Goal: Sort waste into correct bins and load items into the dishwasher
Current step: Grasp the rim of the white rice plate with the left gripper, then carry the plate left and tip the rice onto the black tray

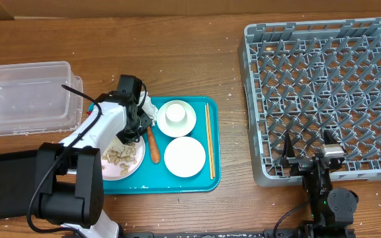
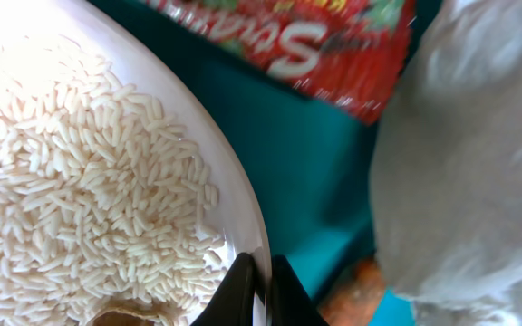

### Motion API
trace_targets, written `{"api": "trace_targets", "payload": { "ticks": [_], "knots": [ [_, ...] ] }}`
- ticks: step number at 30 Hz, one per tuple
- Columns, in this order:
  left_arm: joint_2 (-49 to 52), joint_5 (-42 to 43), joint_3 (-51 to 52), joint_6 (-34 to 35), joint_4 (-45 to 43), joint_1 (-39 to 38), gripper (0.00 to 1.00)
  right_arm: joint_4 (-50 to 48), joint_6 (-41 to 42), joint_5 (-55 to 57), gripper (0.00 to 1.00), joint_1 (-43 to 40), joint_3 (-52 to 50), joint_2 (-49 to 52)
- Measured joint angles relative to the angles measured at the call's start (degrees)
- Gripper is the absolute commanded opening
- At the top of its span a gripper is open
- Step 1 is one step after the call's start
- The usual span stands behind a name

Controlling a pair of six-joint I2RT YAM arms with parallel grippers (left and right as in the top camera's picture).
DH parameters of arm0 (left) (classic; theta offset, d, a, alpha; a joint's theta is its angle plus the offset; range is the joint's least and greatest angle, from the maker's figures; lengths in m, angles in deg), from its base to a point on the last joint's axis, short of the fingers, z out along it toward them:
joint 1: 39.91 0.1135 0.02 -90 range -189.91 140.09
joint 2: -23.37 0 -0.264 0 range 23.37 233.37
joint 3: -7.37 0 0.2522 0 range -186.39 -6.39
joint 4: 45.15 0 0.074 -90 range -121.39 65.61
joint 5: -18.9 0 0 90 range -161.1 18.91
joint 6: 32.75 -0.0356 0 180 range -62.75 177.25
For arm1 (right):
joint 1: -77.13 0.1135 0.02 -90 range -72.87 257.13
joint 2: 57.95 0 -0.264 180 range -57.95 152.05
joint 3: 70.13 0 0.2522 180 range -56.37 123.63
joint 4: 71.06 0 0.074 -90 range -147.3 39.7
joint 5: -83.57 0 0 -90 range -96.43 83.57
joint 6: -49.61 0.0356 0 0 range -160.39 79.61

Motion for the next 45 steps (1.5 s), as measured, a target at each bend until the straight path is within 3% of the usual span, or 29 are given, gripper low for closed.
{"api": "trace_targets", "payload": {
  "ticks": [6, 22, 35, 41, 45],
  "knots": [
    [0.00, 0.22, -1.38, -0.02, 4.94, -0.31, 0.04, 0.02, 0.00, 0.00, 1.00, 0.00, 0.00, 0.00],
    [0.44, -5.99, -15.67, -0.02, 29.92, -2.16, 0.04, 0.02, 0.04, 0.00, 1.00, 0.00, 0.00, 0.00],
    [0.55, -10.49, -22.60, -0.48, 39.32, -1.92, 0.04, -0.02, 0.00, 0.02, 1.00, 0.00, 0.00, 0.00],
    [0.63, -11.41, -29.92, -2.36, 44.37, 2.36, 0.04, 0.00, 0.02, 0.00, 1.00, 0.00, 0.00, 0.00],
    [0.63, -11.43, -34.67, -4.17, 45.18, 9.53, 0.04, 0.00, 0.00, 0.00, 1.00, 0.00, 0.00, 0.00]
  ]
}}
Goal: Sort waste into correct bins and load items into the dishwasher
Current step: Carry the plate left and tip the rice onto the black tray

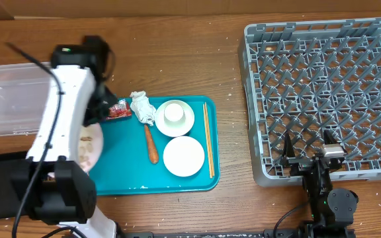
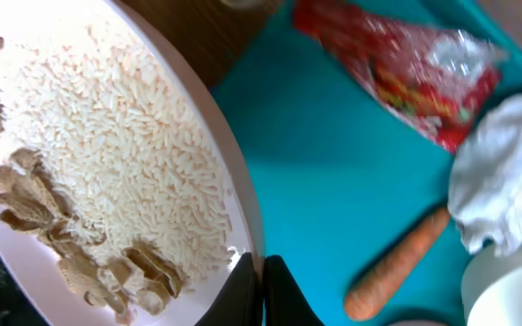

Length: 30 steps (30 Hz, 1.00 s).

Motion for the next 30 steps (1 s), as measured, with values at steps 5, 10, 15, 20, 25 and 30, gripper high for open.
{"api": "trace_targets", "payload": {
  "ticks": [5, 10, 15, 20, 25, 30],
  "knots": [
    [0.00, 0.55, -2.86, -2.86, -1.57, 9.22, 0.04, -0.02, 0.00, 0.00, 1.00, 0.00, 0.00, 0.00],
    [0.00, 2.36, -3.21, -5.38, -4.79, 19.87, 0.04, 0.02, 0.00, -0.02, 1.00, 0.00, 0.00, 0.00],
    [0.00, 7.04, -3.21, -8.63, -11.89, 31.12, 0.04, -0.04, 0.04, 0.00, 1.00, 0.00, 0.00, 0.00],
    [0.00, 13.51, -2.64, -10.49, -17.70, 40.39, 0.04, -0.02, 0.00, 0.00, 1.00, 0.00, 0.00, 0.00],
    [0.00, 16.37, 3.69, -11.28, -23.80, 45.11, 0.04, 0.00, 0.00, 0.00, 1.00, 0.00, 0.00, 0.00],
    [0.33, 25.05, 8.28, -13.88, -28.02, 49.51, 0.04, -0.04, 0.00, 0.00, 1.00, 0.00, 0.00, 0.00]
  ]
}}
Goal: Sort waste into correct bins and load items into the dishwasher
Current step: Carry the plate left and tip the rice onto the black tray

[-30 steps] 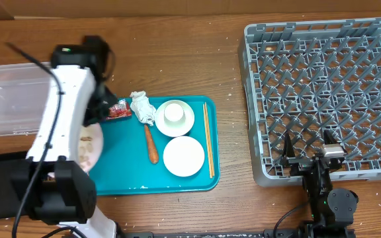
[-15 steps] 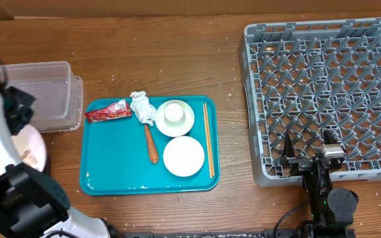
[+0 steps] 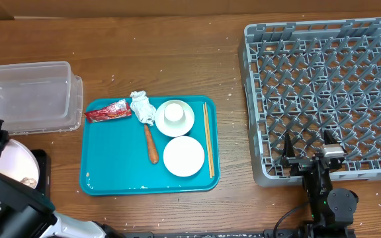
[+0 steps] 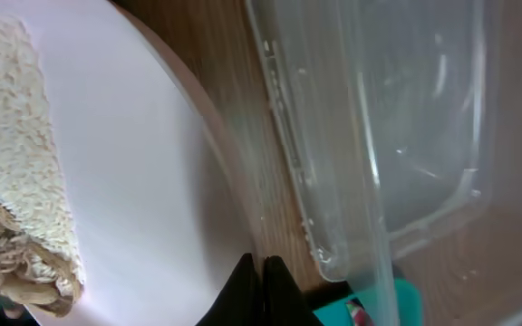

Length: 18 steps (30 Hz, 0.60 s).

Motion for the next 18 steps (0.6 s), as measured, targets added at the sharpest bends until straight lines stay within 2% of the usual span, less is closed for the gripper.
{"api": "trace_targets", "payload": {
  "ticks": [7, 9, 13, 18],
  "knots": [
    [0.00, 15.43, -0.02, -4.44, 0.35, 4.90, 0.04, 0.04, 0.02, 0.00, 1.00, 0.00, 0.00, 0.00],
    [0.00, 20.35, -0.02, -5.09, 1.49, 8.35, 0.04, 0.00, -0.02, 0.00, 1.00, 0.00, 0.00, 0.02],
    [0.00, 24.61, -0.02, -6.71, 5.46, 14.47, 0.04, 0.04, 0.00, -0.02, 1.00, 0.00, 0.00, 0.00],
    [0.00, 32.33, -0.02, -10.73, 5.60, 19.89, 0.04, 0.07, 0.00, -0.02, 1.00, 0.00, 0.00, 0.00]
  ]
}}
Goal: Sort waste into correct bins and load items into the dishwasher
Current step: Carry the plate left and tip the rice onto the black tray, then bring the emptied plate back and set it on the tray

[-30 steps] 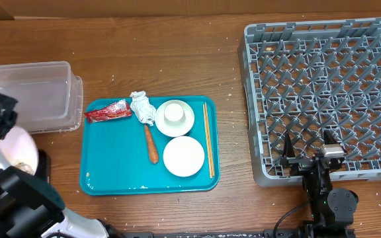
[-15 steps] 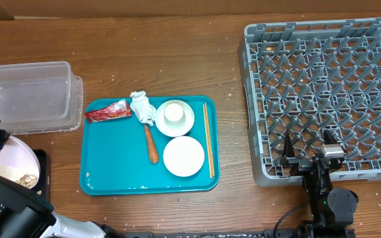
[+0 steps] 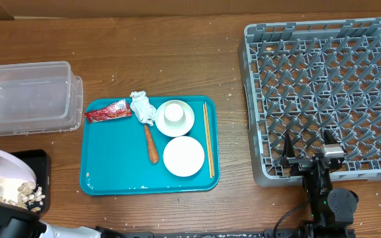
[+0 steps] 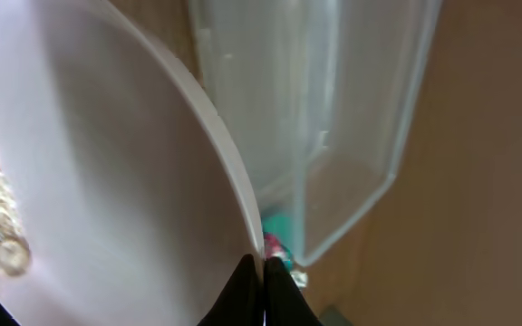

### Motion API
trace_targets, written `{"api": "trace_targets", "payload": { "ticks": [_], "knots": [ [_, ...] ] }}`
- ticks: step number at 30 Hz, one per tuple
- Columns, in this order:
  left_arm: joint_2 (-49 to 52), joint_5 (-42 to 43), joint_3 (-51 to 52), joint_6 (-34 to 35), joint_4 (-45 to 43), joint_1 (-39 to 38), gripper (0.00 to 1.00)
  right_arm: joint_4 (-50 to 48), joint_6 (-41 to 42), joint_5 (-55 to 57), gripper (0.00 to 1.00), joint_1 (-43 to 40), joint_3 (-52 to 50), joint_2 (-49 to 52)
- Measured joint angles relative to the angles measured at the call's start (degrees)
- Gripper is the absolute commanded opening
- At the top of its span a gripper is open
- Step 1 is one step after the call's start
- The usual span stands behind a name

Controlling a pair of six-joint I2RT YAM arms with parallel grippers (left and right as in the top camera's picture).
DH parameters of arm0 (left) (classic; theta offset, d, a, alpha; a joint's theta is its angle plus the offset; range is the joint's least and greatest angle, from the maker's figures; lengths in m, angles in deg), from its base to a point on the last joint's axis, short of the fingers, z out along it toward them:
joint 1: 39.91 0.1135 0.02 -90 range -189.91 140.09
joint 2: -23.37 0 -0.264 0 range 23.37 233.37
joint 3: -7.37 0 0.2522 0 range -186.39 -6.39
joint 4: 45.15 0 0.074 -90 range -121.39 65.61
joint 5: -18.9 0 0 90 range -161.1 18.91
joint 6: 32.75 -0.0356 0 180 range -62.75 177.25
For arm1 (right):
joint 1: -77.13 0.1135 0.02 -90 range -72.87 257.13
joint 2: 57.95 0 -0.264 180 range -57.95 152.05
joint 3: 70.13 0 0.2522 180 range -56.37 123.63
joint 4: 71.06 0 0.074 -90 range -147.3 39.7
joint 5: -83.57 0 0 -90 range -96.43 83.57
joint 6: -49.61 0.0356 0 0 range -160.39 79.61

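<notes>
A white plate [image 3: 6, 166] is tilted steeply over the black bin [image 3: 40, 162] at the table's far left. Rice and peanuts [image 3: 18, 192] lie at its low side, over the bin. In the left wrist view my left gripper [image 4: 263, 272] is shut on the plate's rim [image 4: 229, 181], and the food has slid to the far edge. The teal tray [image 3: 111, 175] holds a red wrapper [image 3: 108, 111], a crumpled tissue [image 3: 142, 106], a carrot [image 3: 151, 147], a cup on a saucer [image 3: 176, 116], a small white plate [image 3: 184, 157] and chopsticks [image 3: 208, 139]. My right gripper [image 3: 307, 151] rests open by the rack's front edge.
The grey dish rack [image 3: 323, 86] fills the right side of the table. A clear plastic container [image 3: 25, 96] stands at the back left, just behind the black bin. Bare wood lies between the tray and the rack.
The plate lay fairly flat at the far left edge. Now it is tipped up steeply and the food has gathered at its low side over the black bin. The right arm has not moved.
My left gripper was shut on the rim of the food plate on the tray's left part. Then it held the plate at the tray's left edge, then past the tray beside the clear container. Now the plate is tipped over the black bin.
</notes>
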Motion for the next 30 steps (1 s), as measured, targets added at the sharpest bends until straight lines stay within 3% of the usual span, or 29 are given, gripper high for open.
{"api": "trace_targets", "payload": {
  "ticks": [7, 12, 18, 25, 30],
  "knots": [
    [0.00, 12.83, 0.02, -5.31, -0.17, 4.57, 0.04, 0.00, -0.02, 0.02, 1.00, 0.00, 0.00, 0.00],
    [0.00, 18.12, 0.02, -3.89, 0.31, 6.05, 0.04, -0.07, 0.02, 0.02, 1.00, 0.00, 0.00, 0.00],
    [0.00, 16.17, 0.09, -0.76, 2.45, 9.86, 0.04, -0.04, 0.02, 0.00, 1.00, 0.00, 0.00, 0.00],
    [0.00, 16.92, 0.11, -2.99, 1.92, 13.25, 0.04, -0.04, 0.02, 0.02, 1.00, 0.00, 0.00, 0.00],
    [0.00, 21.22, 0.11, -5.77, 7.19, 13.51, 0.04, -0.02, 0.00, 0.04, 1.00, 0.00, 0.00, 0.00]
  ]
}}
